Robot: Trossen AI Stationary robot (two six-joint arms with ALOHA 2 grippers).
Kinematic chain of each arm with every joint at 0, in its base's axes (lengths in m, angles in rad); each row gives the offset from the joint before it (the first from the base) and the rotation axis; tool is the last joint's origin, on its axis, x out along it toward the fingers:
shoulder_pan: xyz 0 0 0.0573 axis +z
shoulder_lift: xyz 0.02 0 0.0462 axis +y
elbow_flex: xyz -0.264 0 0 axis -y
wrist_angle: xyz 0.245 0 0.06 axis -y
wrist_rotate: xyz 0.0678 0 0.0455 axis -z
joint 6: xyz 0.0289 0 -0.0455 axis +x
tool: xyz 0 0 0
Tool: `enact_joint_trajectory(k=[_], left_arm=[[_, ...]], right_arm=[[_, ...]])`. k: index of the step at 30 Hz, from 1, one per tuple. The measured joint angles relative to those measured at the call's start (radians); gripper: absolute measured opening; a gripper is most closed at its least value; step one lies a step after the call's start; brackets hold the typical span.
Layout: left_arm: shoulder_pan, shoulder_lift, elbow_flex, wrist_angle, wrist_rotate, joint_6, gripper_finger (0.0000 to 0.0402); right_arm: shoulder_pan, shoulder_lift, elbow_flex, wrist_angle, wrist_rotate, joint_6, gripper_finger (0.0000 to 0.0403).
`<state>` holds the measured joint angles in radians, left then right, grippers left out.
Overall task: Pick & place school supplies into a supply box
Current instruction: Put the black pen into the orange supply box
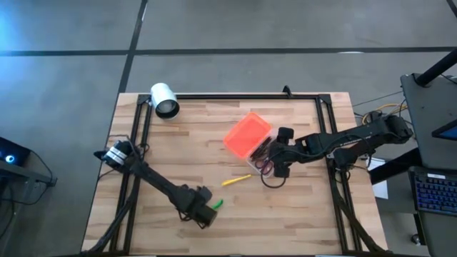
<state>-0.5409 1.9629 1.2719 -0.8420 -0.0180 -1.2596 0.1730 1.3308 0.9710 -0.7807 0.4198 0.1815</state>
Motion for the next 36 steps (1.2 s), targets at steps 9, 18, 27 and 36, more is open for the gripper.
enact_joint_trajectory(k=[9, 18, 27, 36], left_arm=[[0.098, 0.001, -0.025, 0.034, 0.003, 0.165, 0.0013], [0.258, -0.055, -0.013, 0.186, -0.102, 0.377, 0.0012], [0.446, -0.065, 0.22, 0.279, -0.113, 0.542, 0.001], [0.604, 0.068, 0.513, 0.338, 0.016, 0.59, 0.001]], right_arm=[[0.075, -0.038, 0.095, 0.006, 0.217, 0.1, 0.0256], [0.115, -0.136, 0.224, -0.09, 0.419, 0.246, 0.0233], [0.121, -0.258, 0.2, -0.566, 0.494, 0.861, 0.0226], [0.144, -0.366, 0.097, -0.731, 0.439, 1.168, 0.0226]])
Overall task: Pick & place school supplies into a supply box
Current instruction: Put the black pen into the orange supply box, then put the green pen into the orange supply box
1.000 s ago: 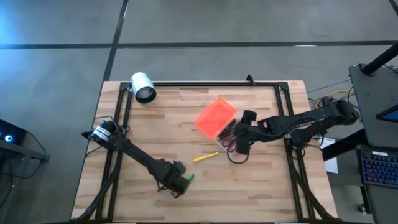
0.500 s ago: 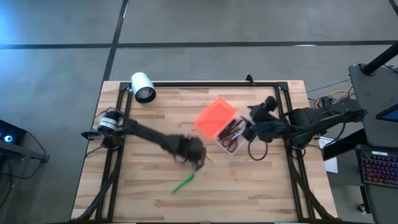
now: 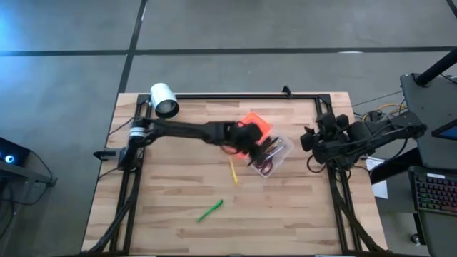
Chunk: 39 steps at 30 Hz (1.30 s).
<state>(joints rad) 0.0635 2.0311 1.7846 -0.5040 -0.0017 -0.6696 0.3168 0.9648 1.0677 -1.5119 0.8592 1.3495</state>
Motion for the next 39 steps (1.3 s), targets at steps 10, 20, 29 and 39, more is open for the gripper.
enact_joint_trajectory(k=[10, 20, 29, 39], left_arm=[[0.099, 0.311, 0.296, -0.043, 0.172, -0.094, 0.0037], [0.087, 0.359, 0.397, -0.247, 0.163, -0.024, 0.0091], [-0.012, 0.189, 0.376, -0.486, 0.112, 0.33, 0.0095], [-0.227, -0.017, 0.084, -0.585, -0.135, 0.128, 0.0096]], right_arm=[[0.002, -0.007, -0.067, 0.006, -0.026, 0.009, 0.0226], [0.006, -0.004, -0.075, 0.0, -0.048, -0.002, 0.0226], [0.006, -0.005, -0.082, 0.138, -0.107, -0.286, 0.0226], [0.003, 0.053, -0.13, 0.426, -0.244, -0.522, 0.0226]])
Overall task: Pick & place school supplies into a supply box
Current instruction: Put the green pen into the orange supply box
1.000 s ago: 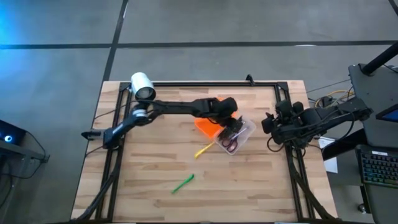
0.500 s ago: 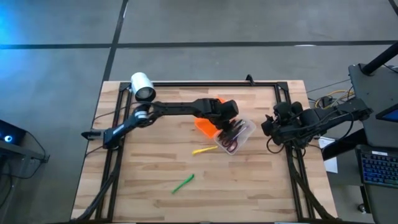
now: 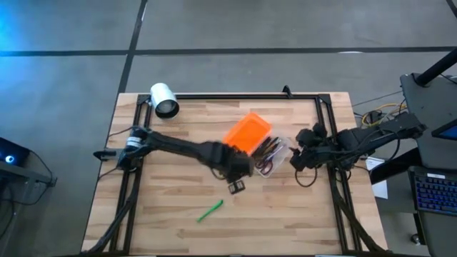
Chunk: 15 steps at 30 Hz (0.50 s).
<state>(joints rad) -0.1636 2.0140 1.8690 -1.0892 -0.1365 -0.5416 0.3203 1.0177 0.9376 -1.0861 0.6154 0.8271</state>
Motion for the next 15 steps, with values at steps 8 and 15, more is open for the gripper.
enact_joint_trajectory(k=[8, 15], left_arm=[[-0.129, -0.175, -0.348, 0.172, -0.002, -0.318, 0.0096], [-0.252, -0.198, -0.506, 0.264, 0.091, -0.556, 0.0096]], right_arm=[[-0.003, 0.131, 0.021, 0.118, -0.053, -0.133, 0.0226], [-0.007, 0.257, 0.084, 0.138, -0.116, -0.142, 0.0226]])
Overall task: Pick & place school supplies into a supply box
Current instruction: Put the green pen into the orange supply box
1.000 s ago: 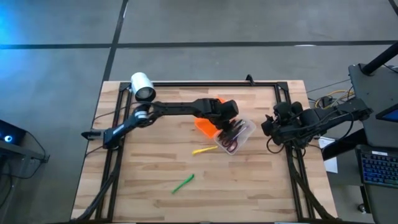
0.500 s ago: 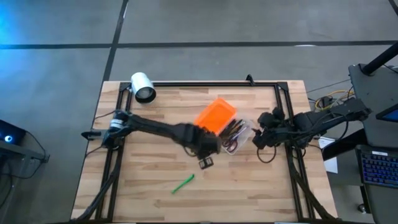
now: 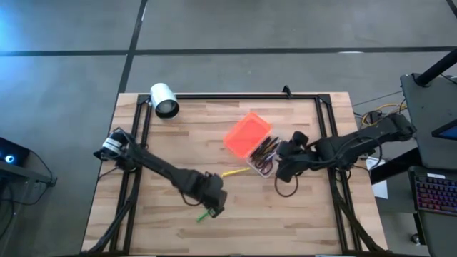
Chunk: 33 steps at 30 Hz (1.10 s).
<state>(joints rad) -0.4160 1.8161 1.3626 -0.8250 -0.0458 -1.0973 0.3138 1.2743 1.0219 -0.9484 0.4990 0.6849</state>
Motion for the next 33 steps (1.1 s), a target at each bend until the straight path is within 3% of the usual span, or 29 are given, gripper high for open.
enact_joint_trajectory(k=[10, 19, 33], left_arm=[[-0.097, 0.012, -0.062, 0.064, 0.011, -0.129, 0.0096], [-0.119, 0.012, -0.14, 0.199, 0.009, -0.169, 0.0096], [-0.129, 0.028, -0.172, 0.296, -0.008, -0.174, 0.0096]], right_arm=[[0.0, 0.139, 0.111, 0.013, -0.006, -0.03, 0.0226], [-0.001, 0.235, 0.192, 0.01, -0.048, -0.064, 0.0226], [-0.052, 0.239, 0.202, 0.011, -0.055, -0.085, 0.0226]])
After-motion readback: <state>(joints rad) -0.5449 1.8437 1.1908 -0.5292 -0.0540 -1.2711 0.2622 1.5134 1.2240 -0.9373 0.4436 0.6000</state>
